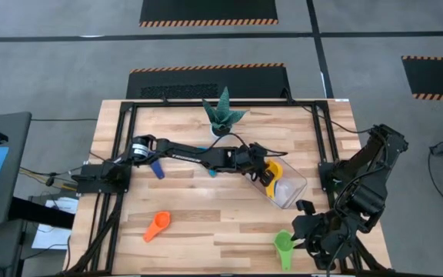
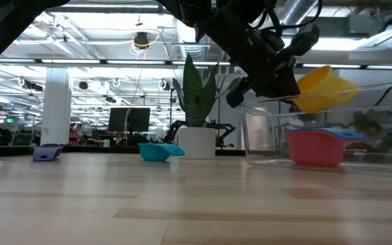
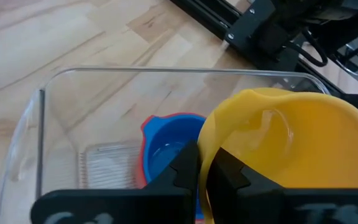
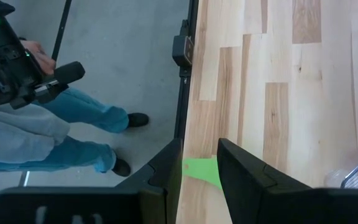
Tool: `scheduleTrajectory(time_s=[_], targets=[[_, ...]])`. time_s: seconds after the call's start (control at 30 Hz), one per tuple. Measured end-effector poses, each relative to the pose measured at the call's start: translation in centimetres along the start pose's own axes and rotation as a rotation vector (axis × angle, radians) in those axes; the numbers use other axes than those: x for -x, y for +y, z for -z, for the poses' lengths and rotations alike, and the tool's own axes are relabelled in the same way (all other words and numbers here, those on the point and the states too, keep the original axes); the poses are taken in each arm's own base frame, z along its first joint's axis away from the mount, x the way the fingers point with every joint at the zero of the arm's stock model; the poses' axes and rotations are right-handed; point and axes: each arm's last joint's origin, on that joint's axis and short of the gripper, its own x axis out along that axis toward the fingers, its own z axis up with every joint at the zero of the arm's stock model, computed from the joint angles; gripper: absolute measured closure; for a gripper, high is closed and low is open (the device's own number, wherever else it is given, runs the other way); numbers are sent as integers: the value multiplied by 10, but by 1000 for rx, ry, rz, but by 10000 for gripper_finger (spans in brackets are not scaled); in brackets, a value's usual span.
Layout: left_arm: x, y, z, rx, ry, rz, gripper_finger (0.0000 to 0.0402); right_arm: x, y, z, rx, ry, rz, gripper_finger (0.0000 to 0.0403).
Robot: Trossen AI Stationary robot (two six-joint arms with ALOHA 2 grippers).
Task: Nest measuring cups in basket
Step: Stack the yellow measuring cup on top of the blue measuring cup
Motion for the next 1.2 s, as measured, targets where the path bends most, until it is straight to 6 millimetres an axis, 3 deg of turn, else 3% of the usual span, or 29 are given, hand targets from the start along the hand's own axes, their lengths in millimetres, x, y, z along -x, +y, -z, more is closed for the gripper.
scheduleTrajectory(time_s=[0.93, 1.2], targets=[[0, 1, -1, -33, -10, -17, 392, 0, -1, 1, 2, 11, 10, 275], [0, 4, 3, 4, 14, -37, 338, 0, -1, 1, 2, 12, 11, 275]])
